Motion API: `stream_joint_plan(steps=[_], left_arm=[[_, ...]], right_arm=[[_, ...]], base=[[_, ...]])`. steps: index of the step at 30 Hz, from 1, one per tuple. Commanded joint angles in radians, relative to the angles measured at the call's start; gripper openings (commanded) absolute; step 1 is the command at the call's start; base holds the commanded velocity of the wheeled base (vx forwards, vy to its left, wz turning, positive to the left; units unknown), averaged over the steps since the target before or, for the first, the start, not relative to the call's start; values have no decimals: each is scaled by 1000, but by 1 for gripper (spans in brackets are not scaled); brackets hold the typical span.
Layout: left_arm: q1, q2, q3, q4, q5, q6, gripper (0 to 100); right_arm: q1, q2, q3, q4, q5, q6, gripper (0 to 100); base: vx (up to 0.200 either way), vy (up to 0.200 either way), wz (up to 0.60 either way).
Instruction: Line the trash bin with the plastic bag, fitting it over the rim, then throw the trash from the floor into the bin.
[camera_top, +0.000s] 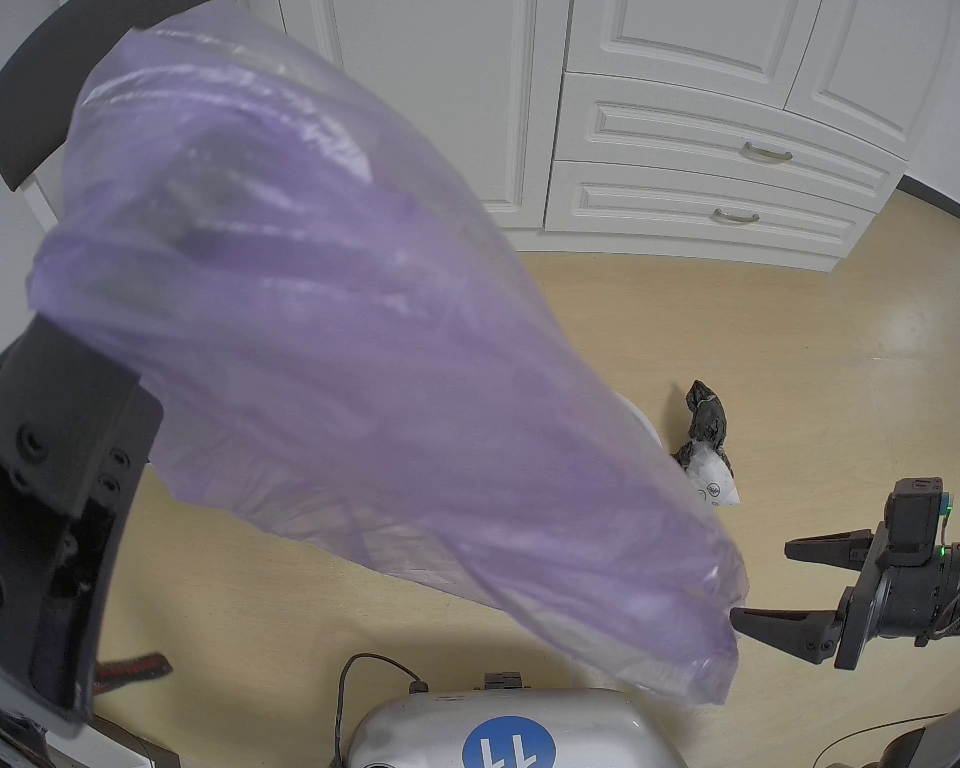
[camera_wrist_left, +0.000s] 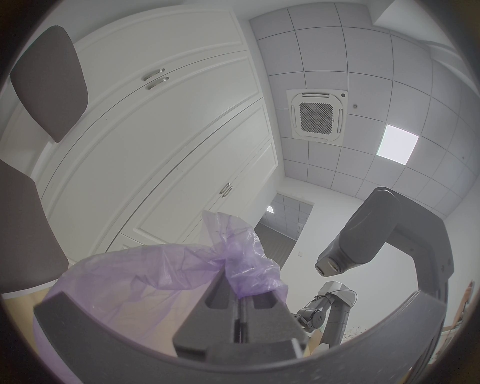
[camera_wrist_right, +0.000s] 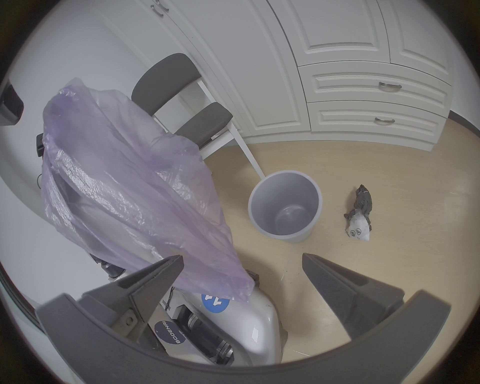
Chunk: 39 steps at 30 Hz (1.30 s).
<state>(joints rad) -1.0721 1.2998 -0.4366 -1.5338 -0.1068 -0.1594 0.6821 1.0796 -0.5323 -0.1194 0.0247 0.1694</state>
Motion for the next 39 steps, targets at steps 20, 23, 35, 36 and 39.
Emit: stream_joint_plan(steps=[20, 23, 35, 36, 39], left_arm=[[-12, -62, -5, 0, -1, 0, 0], [-12, -62, -7, 0, -1, 0, 0], [-14, -79, -14, 0, 1, 0, 0], [-14, -80, -14, 0, -1, 0, 0], [-14, -82, -16, 0, -1, 0, 0]], right_arm=[[50, 303, 97, -404, 9, 223, 100], [68, 347, 115, -490, 6, 245, 100], [123, 419, 233, -899, 17, 346, 100], [123, 421, 235, -899, 18, 346, 100], [125, 438, 238, -902, 27, 349, 100]], base=[[0, 0, 0], [0, 0, 0], [0, 0, 0], [0, 0, 0], [0, 0, 0]])
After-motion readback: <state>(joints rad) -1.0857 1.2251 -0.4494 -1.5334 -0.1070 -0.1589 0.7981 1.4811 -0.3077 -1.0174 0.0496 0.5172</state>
